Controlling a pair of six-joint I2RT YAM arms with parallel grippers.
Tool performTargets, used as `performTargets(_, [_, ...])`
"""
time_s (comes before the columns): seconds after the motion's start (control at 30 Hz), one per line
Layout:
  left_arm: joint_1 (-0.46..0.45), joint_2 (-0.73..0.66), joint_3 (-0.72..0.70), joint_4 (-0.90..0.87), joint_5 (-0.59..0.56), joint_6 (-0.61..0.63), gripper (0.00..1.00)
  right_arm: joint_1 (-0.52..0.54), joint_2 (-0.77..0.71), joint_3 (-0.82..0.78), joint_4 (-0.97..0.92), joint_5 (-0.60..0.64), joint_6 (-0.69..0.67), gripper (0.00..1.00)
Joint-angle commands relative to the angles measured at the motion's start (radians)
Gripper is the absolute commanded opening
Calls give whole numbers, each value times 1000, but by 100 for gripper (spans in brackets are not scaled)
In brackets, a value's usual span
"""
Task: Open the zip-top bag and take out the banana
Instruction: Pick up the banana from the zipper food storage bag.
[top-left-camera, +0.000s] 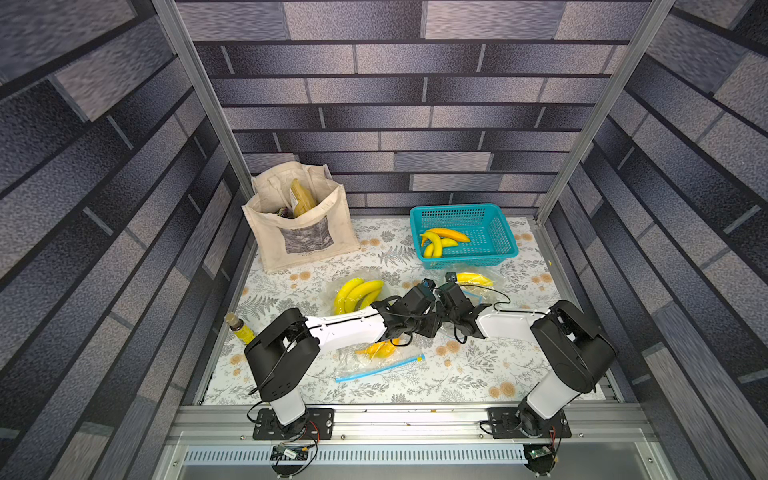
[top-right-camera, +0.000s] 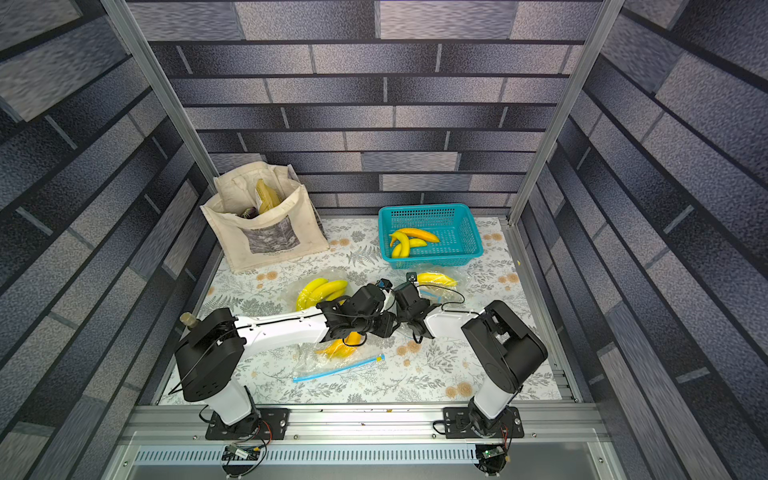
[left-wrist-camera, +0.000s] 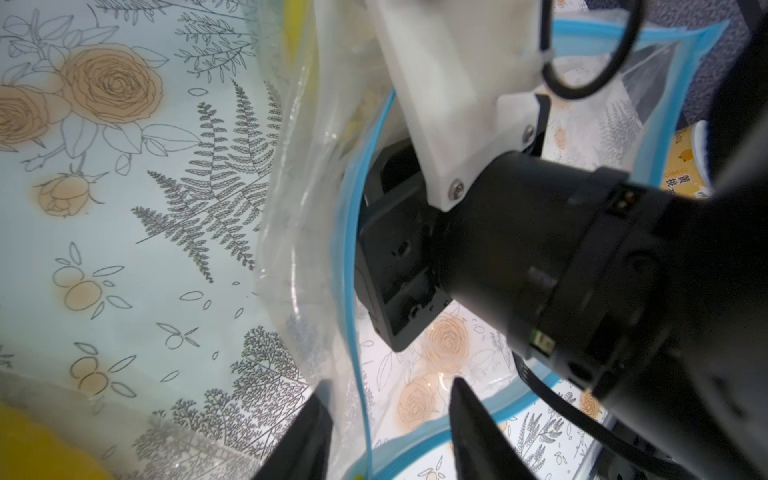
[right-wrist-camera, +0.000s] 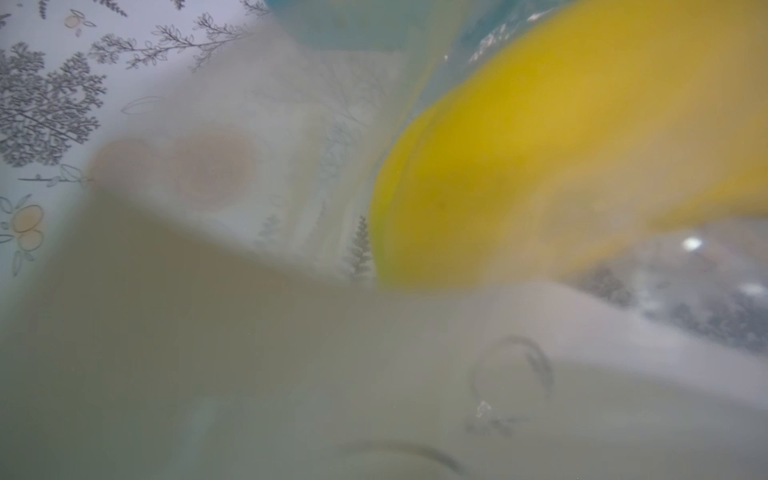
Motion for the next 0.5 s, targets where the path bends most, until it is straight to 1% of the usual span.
performTargets(0.0, [-22,-104,-10,21,-55,86,91,15,-85,-20,-99,-148,-30,7])
performTargets(0.03, [-16,-133,-25,21,-87,101,100,16,-118,-32,-117,-187,-38,7])
performTargets(0.1, [10,-188,-54,22,-140,133,100,28,-189,-56,-146,-260,-51,7])
performTargets(0.17, [64,-237,-76,22,-151,152,100,48,-267,-75,-182,-313,-66,7])
performTargets(0.23, [154,-271,-96,40,-101,157,100,74,-344,-92,-241,-356,-86,7])
performTargets(0.33, [293,-257,-100,69,-6,150,100,88,-433,-129,-303,-379,-85,7])
performTargets(0.4, [358,-205,-76,90,88,162,100,89,-503,-169,-322,-405,-72,7])
performTargets(0.47, [387,-123,-16,67,170,183,100,90,-557,-203,-332,-469,-71,7])
